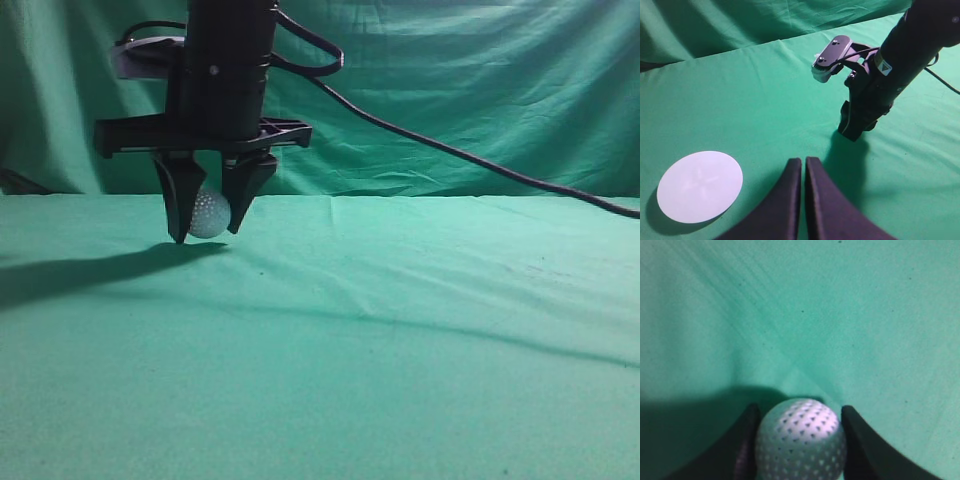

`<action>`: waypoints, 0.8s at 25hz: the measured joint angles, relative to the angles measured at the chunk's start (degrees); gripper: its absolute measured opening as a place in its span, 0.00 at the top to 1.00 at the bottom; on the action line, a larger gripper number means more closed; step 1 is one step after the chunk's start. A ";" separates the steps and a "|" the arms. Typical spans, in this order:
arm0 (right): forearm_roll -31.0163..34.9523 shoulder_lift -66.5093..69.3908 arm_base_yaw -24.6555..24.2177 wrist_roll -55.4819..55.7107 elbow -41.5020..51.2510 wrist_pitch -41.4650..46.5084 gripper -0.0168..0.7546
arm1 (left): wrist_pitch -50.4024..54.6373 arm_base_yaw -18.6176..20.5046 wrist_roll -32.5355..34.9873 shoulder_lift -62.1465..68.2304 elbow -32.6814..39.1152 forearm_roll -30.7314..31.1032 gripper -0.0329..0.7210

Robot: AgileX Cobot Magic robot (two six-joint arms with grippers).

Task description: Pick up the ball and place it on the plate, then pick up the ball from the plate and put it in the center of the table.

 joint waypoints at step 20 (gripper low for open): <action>-1.75 -21.67 0.00 -0.12 -4.99 14.91 0.82 | 0.09 0.00 0.00 0.00 0.00 0.00 0.96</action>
